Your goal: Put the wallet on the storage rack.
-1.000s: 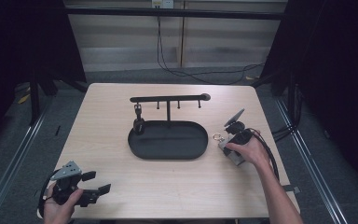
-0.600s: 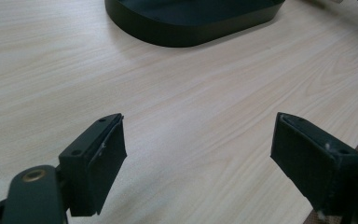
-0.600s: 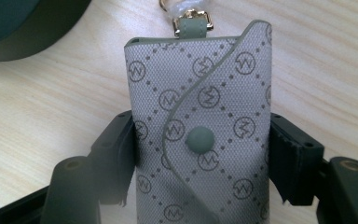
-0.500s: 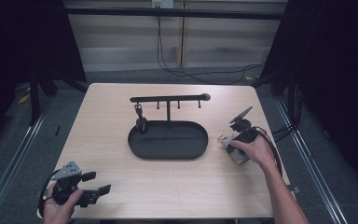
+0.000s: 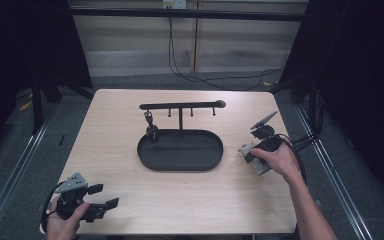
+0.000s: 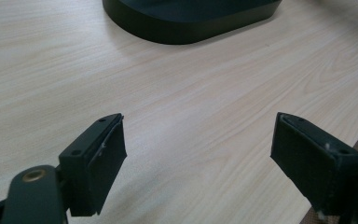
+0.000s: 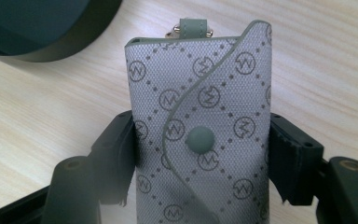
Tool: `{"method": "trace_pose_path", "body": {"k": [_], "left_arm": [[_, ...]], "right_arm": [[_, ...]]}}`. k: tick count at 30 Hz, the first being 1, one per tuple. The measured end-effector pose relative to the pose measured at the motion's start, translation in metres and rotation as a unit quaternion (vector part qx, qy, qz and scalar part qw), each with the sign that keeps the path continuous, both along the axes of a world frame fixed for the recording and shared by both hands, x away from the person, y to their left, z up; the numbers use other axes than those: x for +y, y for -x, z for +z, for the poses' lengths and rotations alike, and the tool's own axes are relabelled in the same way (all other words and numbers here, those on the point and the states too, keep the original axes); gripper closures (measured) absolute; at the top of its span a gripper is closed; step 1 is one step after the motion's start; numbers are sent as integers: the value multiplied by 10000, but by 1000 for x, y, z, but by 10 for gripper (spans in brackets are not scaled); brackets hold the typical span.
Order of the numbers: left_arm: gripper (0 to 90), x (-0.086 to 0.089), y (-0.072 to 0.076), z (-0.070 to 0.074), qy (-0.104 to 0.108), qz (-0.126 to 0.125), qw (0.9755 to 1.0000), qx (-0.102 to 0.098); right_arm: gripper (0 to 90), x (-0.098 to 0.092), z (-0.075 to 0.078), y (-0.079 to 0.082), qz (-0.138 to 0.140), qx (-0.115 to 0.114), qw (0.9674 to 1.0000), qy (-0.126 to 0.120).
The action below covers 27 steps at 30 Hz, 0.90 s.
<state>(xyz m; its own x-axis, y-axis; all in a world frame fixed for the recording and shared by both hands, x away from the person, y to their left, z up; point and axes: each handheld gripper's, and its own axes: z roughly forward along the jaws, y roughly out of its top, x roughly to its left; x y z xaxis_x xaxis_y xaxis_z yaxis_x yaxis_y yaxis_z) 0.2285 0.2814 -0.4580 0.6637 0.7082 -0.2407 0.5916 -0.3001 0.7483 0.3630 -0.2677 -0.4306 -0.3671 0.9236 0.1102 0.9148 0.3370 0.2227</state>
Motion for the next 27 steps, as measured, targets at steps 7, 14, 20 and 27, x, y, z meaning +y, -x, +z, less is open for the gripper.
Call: {"method": "trace_pose_path", "body": {"k": [7, 14, 20, 27], "left_arm": [[177, 1, 0, 0, 5, -10, 10000, -4], [176, 1, 0, 0, 5, 0, 10000, 7], [176, 1, 0, 0, -2, 9, 10000, 6], [177, 4, -1, 1, 46, 51, 10000, 3]], "right_arm": [[329, 3, 13, 3, -10, -111, 9997, -201], [329, 0, 21, 8, -80, -216, 9986, -478], [329, -3, 29, 12, -163, -339, 9964, -765], [329, -2, 36, 13, -274, -459, 9926, -1095]]}}
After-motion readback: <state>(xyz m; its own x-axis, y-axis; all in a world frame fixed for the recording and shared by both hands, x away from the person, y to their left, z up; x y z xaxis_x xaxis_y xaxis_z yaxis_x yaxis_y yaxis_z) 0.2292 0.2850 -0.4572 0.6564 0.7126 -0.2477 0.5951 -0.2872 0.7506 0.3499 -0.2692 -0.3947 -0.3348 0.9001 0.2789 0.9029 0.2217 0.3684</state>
